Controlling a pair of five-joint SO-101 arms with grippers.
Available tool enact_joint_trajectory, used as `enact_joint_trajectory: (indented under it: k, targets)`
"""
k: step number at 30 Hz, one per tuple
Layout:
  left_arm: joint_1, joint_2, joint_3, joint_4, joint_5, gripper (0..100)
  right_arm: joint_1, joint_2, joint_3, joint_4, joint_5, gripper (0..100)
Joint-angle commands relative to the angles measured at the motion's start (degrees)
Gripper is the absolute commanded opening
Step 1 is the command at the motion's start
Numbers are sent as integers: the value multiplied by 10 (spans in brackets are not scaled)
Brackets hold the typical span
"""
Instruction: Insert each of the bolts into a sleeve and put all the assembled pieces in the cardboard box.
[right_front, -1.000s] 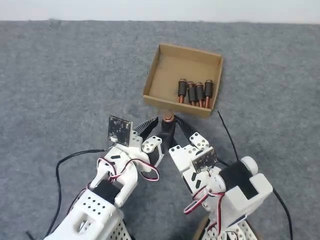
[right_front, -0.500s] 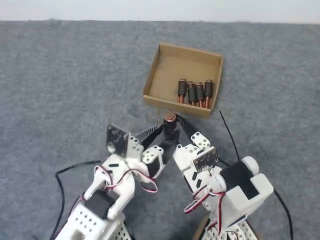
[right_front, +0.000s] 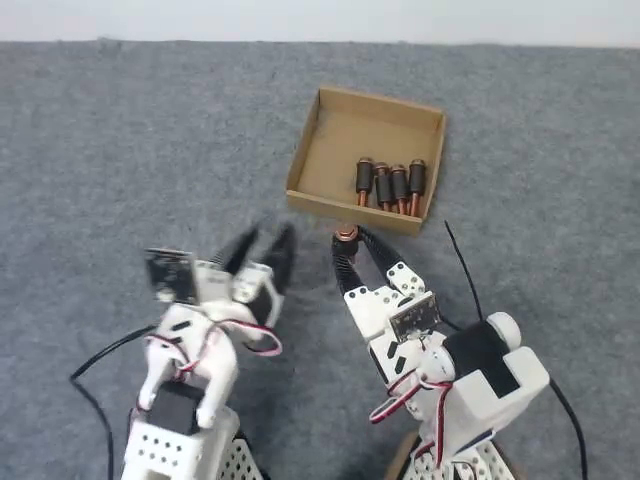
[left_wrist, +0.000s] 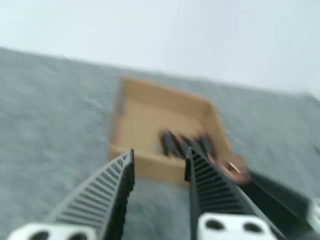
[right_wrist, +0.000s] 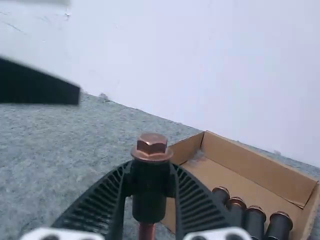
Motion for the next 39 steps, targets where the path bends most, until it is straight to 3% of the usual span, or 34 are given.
enact_joint_trajectory:
  k: [1,4,9,13,21,26,32,37,39]
  targets:
    - [-103,-14,-65,22,-6,159,9,-31,1,-3,5,7]
    - [-157,-14,-96,86,-18,159,10,-32,1,-3,5,7]
    - [-203,-14,-124,213,-157,159,10,-32,4,-7,4,7]
    - [-236,-14,-96,246,-228,159,10,-32,4,-7,4,7]
    - [-287,-11,15,178,-227,159,11,-32,6,-9,4,7]
    - [-285,-11,14,258,-228,159,38,-33,-10,-10,4,7]
    - [-288,-10,14,265,-229,156,71,-33,-80,-4,4,7]
    - [-287,-10,14,262,-229,6,78,-33,-142,-3,8,7]
    - [-287,-10,14,262,-229,18,78,-33,-170,2,8,7]
